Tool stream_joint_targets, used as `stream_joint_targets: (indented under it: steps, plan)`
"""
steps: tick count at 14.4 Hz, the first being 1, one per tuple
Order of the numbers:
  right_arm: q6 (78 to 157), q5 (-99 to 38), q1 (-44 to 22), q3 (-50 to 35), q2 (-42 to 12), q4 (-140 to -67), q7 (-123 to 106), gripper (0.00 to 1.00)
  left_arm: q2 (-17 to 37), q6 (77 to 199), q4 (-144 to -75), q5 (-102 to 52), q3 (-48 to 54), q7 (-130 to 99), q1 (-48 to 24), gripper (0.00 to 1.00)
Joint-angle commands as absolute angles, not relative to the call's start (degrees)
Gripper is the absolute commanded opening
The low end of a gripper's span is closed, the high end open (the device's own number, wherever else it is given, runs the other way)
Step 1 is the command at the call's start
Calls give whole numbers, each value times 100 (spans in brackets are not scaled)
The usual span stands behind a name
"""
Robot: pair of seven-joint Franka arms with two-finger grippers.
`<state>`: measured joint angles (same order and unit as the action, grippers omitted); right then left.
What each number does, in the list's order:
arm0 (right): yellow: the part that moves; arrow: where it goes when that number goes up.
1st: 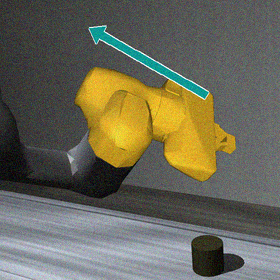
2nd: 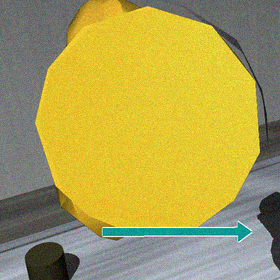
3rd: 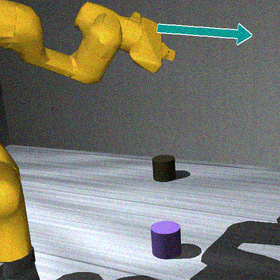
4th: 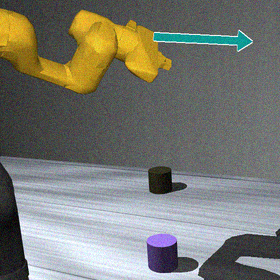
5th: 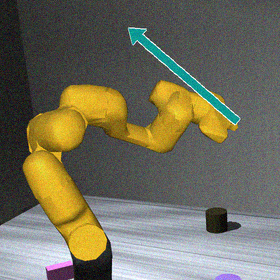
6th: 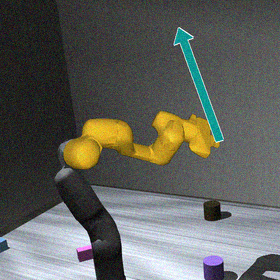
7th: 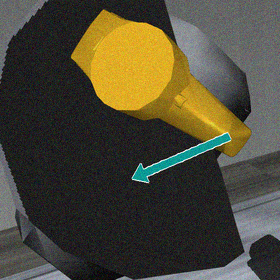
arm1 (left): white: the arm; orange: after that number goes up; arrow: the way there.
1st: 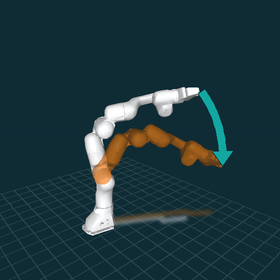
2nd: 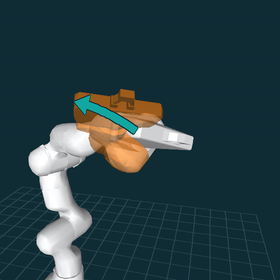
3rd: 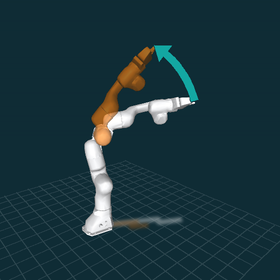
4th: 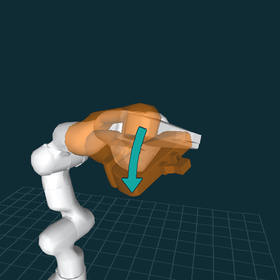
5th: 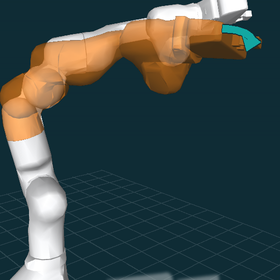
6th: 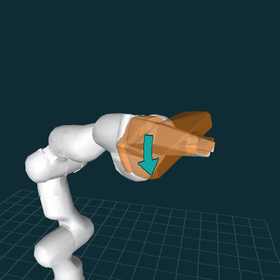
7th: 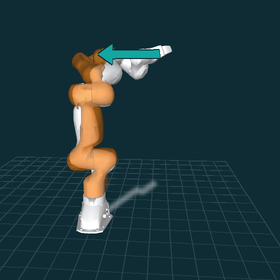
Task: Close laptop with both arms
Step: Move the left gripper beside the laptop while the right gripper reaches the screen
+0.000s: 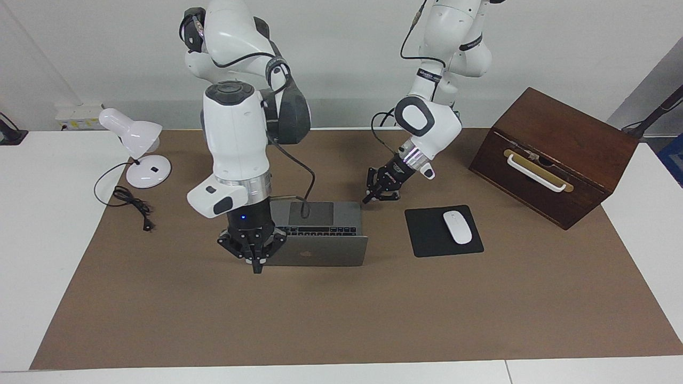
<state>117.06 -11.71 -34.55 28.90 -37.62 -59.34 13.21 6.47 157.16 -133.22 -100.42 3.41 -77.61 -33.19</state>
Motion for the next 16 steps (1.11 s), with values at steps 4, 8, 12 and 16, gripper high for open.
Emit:
stream_joint_targets:
  steps: [4, 8, 12, 16]
  plan:
    - [11540, -2074, -4121, 3770, -4060, -5774, 1529, 0, 1265, 16189, -12911, -10468, 264, -7515, -3884, 0]
    - [11207, -2406, -4333, 3990, -4166, -5801, 1538, 0, 1292, 16321, -12902, -10477, 264, -7462, -3964, 0]
    - [10934, -2558, -4473, 4122, -4236, -5810, 1538, 0, 1405, 16330, -12894, -10468, 255, -7409, -4017, 0]
    - [10653, -2811, -4482, 4122, -4228, -5845, 1538, 0, 1468, 16330, -12902, -10477, 255, -7128, -4017, 0]
